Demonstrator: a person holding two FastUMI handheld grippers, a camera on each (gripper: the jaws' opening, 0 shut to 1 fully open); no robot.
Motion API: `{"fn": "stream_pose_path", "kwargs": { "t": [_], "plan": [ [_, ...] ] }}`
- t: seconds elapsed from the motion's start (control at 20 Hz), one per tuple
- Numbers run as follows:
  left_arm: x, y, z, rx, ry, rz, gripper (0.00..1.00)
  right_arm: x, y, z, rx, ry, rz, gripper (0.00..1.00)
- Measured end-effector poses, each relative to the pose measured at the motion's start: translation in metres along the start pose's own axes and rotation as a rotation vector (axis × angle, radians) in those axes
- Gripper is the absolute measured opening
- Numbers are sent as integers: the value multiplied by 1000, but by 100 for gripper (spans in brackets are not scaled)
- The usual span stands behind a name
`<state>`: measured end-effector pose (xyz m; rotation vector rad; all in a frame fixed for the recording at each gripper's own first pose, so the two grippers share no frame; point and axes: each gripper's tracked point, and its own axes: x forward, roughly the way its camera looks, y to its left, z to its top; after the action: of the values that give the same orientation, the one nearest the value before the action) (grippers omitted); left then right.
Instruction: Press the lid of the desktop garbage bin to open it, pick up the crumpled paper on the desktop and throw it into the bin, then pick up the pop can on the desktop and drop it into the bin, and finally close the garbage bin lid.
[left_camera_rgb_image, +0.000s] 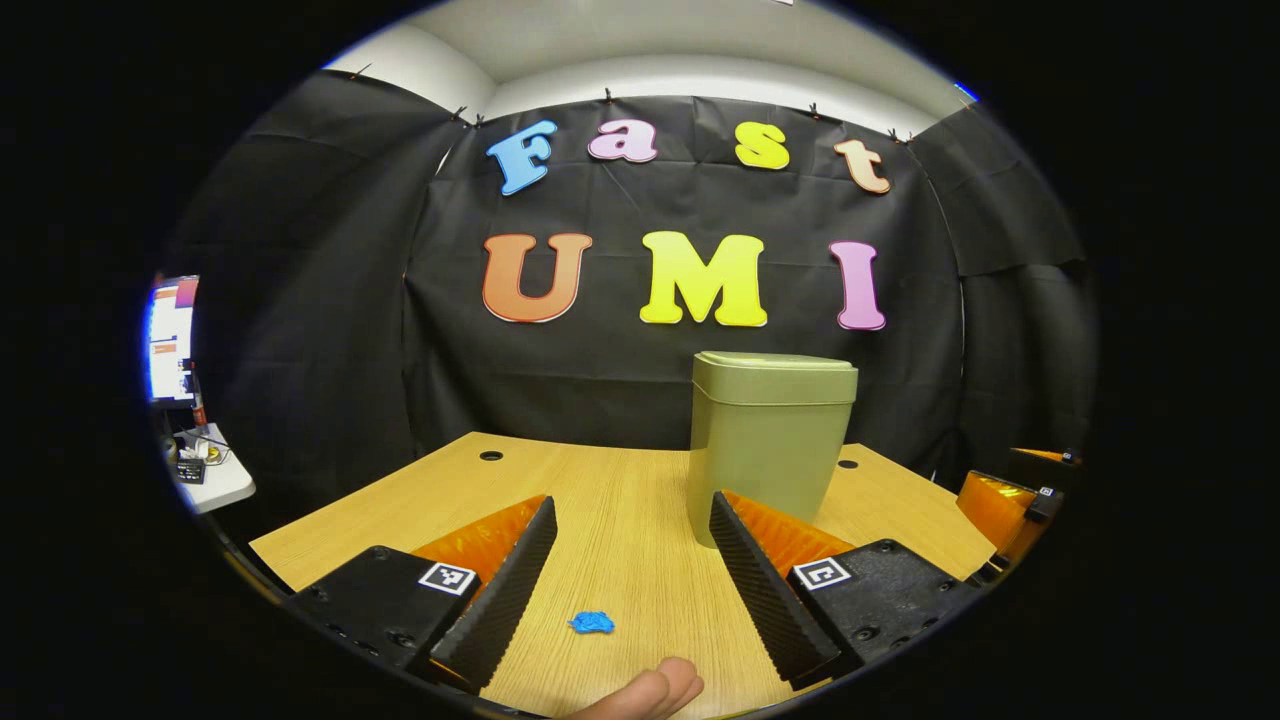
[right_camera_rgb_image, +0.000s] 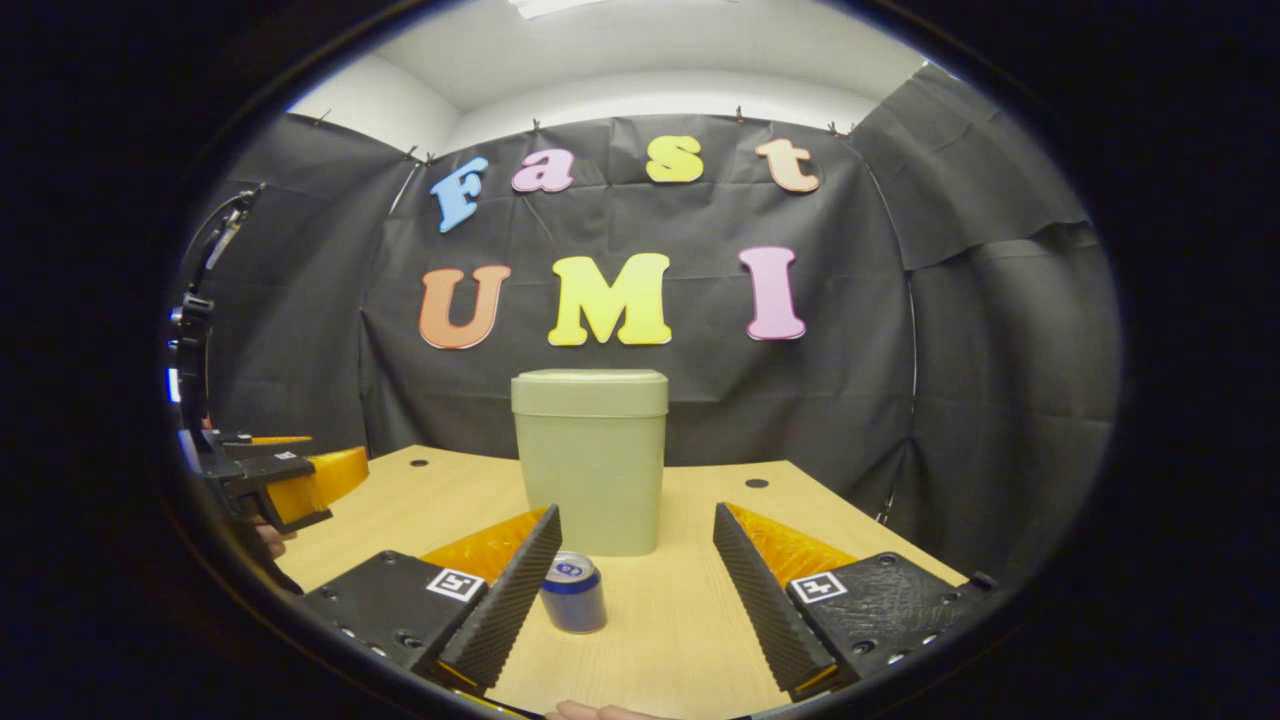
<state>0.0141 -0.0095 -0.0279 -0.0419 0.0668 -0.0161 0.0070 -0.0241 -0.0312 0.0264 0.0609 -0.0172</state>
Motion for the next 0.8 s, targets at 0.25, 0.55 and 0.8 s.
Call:
{"fn": "stream_pose_path", "kwargs": {
  "t": [0.25,0.55,0.8],
  "plan": [
    [1,-3,-3,21,6,-5,99,7,5,9,2,-9,12,95],
    [4,-2,-10,33,25,-6,99,27,26,28,-2,6,34,82],
    [9,6,-12,28,34,25,99,55,60,49,-15,42,96,48]
  ]
}}
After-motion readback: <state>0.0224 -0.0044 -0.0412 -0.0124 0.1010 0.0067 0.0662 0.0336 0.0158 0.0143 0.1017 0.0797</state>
